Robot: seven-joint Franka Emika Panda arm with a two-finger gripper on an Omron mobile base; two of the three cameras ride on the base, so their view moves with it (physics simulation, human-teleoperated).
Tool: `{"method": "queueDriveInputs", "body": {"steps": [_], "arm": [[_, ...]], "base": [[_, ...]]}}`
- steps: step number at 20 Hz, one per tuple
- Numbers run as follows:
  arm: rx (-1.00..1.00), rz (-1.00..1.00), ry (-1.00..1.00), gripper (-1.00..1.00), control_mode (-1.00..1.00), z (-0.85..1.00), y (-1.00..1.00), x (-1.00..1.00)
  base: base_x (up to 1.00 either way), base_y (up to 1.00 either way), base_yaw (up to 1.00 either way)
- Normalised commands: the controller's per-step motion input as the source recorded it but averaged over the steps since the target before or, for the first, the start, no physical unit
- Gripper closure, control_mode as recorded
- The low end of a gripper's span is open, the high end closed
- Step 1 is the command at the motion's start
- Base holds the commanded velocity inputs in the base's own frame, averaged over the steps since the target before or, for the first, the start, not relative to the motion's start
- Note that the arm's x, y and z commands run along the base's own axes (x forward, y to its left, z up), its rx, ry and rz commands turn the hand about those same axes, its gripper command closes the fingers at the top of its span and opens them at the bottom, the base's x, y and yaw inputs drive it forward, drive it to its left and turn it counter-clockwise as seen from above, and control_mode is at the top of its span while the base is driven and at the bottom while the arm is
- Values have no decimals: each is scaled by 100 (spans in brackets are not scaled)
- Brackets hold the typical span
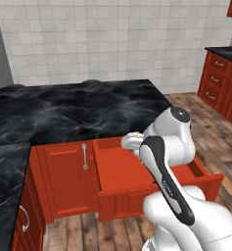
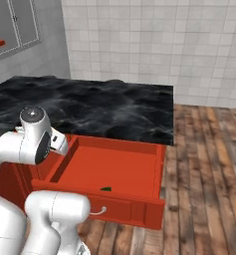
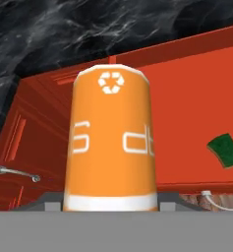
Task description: Restock the sink supplies by placing the sponge and soap dispenser on the counter and next to the sink. Make sure the soap dispenser is upright.
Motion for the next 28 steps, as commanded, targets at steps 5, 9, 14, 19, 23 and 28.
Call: {"method": "queueDriveInputs", "body": {"steps": [5,9,14,19,23,28], "arm": [[0,0,0,100,100,0,0,0],[0,0,0,100,100,0,0,0],[0,0,0,100,100,0,0,0],[0,0,0,100,100,0,0,0],[0,0,0,100,100,0,0,0],[0,0,0,100,100,0,0,0]], "base": [[-83,0,49],[-83,0,56],[-74,0,63],[-62,0,64],[-33,1,68],[-1,6,76]]}}
